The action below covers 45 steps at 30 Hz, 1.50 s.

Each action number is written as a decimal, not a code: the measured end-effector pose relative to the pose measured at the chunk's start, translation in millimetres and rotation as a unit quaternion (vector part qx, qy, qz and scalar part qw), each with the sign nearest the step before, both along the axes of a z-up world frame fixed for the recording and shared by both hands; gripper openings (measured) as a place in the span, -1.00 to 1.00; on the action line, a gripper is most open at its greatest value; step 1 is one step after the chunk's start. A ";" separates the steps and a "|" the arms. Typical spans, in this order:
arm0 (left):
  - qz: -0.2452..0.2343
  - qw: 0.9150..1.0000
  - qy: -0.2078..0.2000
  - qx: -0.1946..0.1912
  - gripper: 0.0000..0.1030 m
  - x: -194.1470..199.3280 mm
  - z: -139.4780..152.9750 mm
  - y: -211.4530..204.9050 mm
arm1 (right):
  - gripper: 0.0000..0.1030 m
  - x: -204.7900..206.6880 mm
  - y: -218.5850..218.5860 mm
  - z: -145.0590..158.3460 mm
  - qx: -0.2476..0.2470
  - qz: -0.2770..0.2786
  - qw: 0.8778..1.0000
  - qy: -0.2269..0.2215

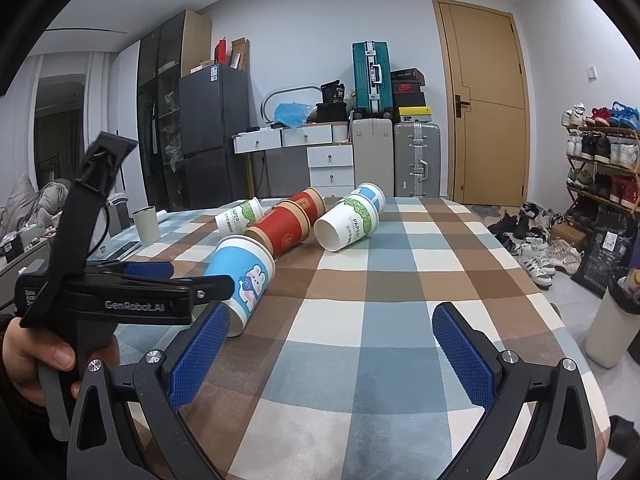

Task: Flip cup upright
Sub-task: 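Close the left tool fingers around the blue cup's body, then shift the held blue cup on the table and open the left tool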

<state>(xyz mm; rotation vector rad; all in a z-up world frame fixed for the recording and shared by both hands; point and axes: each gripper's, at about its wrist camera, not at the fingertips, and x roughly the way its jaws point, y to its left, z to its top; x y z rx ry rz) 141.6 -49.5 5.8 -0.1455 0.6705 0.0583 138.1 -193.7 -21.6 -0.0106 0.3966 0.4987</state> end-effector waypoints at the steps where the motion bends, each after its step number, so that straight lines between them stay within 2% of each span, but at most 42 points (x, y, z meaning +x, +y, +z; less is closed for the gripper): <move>1: -0.001 1.000 0.004 -0.001 0.99 4.1 -0.8 -1.1 | 1.00 0.0 -0.3 0.2 0.000 -0.001 1.000 -0.001; 6: 0.002 1.000 0.021 0.002 0.95 18.8 -6.6 -4.0 | 1.00 0.7 -0.3 0.4 0.002 -0.001 1.000 0.000; 8: 0.002 1.000 0.027 0.001 0.76 22.7 -9.0 -4.3 | 1.00 0.6 -0.3 0.3 0.003 -0.001 1.000 -0.002; 12: -0.009 0.999 0.044 -0.005 0.49 30.3 -14.0 -5.2 | 1.00 1.1 -0.7 0.2 0.005 0.001 1.000 -0.004; 14: -0.016 0.998 0.053 -0.013 0.14 32.4 -16.7 -5.3 | 1.00 1.3 -0.7 0.4 0.005 0.001 1.000 -0.004; 16: -0.022 0.998 0.059 -0.023 0.07 32.9 -19.0 -5.1 | 1.00 0.0 -0.3 1.1 0.001 0.001 1.000 -0.004; 28: -0.016 0.998 0.039 -0.044 0.05 15.1 -9.8 6.1 | 1.00 -2.0 4.5 2.2 0.004 0.007 1.000 -0.005; 45: -0.012 0.999 -0.029 -0.015 0.06 -60.3 24.0 26.2 | 1.00 -14.0 20.5 0.3 0.001 0.033 0.999 -0.014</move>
